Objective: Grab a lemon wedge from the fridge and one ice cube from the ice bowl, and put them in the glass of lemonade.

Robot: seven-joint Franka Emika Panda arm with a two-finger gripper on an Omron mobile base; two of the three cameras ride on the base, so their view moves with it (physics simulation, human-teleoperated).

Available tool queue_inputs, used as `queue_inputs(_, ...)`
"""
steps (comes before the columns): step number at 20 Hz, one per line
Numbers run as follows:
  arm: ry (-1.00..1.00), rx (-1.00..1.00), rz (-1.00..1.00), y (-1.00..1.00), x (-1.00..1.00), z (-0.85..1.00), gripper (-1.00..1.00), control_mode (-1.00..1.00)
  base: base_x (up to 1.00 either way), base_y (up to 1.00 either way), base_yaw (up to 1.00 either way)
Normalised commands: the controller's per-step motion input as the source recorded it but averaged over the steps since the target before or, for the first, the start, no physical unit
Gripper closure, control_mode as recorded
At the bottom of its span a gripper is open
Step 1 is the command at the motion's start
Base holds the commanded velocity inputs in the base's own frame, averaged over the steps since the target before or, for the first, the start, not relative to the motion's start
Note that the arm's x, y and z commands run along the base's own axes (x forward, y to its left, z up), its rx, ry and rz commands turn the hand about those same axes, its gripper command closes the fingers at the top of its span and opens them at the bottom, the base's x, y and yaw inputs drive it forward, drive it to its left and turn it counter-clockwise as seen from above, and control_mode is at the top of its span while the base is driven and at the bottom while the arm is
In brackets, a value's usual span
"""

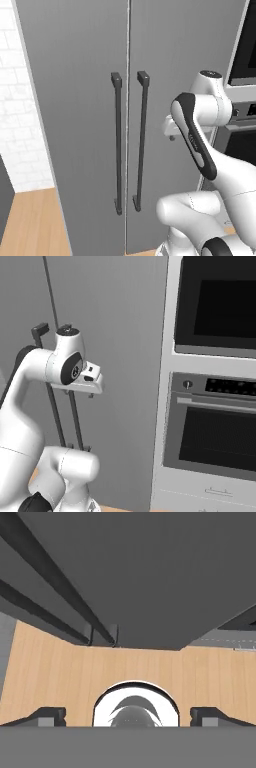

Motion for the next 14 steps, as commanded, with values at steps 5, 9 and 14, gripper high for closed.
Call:
queue_inputs(5,0.00,0.00,0.00,0.00,0.00,0.00,-1.00,1.00,-0.46,0.28,0.00)
queue_inputs(9,0.00,0.00,0.00,0.00,0.00,0.00,-1.00,1.00,-0.32,0.12,0.00)
queue_inputs(14,0.00,0.00,0.00,0.00,0.00,0.00,-1.00,1.00,-0.27,0.13,0.00)
